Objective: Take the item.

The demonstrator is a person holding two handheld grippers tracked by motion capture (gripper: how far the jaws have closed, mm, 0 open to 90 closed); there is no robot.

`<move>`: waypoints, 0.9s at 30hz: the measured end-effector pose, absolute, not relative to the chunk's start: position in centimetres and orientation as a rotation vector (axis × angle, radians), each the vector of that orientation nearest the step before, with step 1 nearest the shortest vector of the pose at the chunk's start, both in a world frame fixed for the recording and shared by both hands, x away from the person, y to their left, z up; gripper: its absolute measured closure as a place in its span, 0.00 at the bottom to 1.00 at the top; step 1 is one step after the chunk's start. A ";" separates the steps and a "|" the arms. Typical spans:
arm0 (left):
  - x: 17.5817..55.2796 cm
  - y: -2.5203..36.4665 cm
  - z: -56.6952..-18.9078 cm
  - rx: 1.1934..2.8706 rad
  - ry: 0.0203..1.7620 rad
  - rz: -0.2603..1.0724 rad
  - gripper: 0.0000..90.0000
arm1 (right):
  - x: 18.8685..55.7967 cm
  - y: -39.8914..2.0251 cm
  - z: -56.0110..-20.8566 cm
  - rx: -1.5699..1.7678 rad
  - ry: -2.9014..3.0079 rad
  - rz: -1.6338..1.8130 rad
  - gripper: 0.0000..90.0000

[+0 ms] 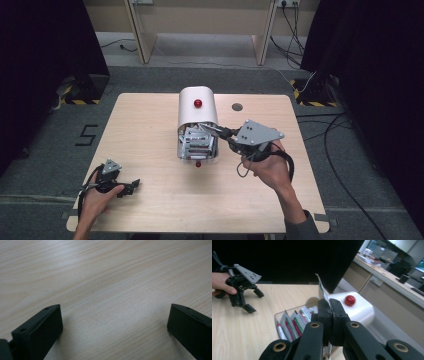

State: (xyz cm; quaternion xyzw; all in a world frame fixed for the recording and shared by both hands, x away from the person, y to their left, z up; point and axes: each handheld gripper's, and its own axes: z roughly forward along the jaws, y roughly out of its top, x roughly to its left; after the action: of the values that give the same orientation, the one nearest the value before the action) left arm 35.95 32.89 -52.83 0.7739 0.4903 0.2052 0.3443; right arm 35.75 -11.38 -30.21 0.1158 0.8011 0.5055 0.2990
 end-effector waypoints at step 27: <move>36.0 32.9 -52.8 2.015 1.272 0.534 0.00 | 35.8 -19.1 -36.0 0.596 1.993 1.277 0.99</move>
State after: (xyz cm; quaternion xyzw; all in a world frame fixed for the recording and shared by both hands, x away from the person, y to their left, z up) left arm 35.96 32.92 -52.81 0.7752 0.4892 0.2053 0.3428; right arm 35.84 -19.07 -36.02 0.2294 0.7669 0.4915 0.3431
